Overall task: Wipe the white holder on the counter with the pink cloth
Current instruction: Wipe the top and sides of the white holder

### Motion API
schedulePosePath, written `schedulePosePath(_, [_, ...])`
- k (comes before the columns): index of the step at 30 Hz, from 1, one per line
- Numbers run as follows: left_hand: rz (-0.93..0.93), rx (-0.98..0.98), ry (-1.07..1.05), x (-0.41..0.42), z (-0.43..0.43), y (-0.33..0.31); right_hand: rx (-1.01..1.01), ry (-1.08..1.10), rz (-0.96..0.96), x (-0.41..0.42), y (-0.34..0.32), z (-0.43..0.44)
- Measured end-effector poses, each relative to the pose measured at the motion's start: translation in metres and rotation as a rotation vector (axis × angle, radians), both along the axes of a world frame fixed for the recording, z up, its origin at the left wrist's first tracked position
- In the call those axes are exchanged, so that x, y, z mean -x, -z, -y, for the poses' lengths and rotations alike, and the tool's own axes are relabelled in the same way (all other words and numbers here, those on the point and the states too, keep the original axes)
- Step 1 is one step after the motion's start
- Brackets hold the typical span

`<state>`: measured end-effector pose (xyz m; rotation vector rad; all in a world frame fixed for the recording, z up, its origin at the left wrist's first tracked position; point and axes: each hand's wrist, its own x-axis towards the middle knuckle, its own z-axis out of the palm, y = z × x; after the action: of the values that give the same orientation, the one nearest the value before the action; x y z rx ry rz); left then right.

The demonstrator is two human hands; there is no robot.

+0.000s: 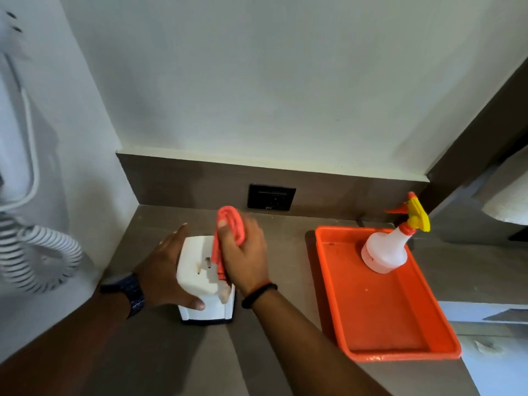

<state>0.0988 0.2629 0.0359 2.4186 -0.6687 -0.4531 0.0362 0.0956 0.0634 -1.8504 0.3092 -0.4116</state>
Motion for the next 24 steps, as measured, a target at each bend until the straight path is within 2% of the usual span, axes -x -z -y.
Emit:
schedulePosePath(2, [-0.056, 0.09, -0.002, 0.0, -0.004, 0.003, 0.396, -0.175, -0.072, -0.01, 0.004, -0.008])
schedulePosePath(4, [-0.092, 0.125, 0.023, 0.0, -0.002, 0.004, 0.736, -0.261, -0.152, -0.013, 0.014, -0.015])
schedulePosePath(6, [-0.108, 0.145, 0.022, 0.0, 0.003, 0.004, 0.867, -0.266, -0.164, -0.01, 0.02, -0.019])
schedulePosePath(14, [-0.109, 0.139, 0.105, -0.007, 0.011, 0.01, 0.899, -0.3, -0.1, 0.006, 0.025, -0.015])
schedulePosePath(19, [-0.099, 0.04, 0.138, -0.009, 0.016, 0.017, 0.835, -0.302, -0.07, 0.011, 0.03, 0.005])
schedulePosePath(24, [-0.099, 0.075, 0.04, 0.006, 0.026, 0.003, 0.697, -0.247, -0.2, -0.007, 0.024, 0.01])
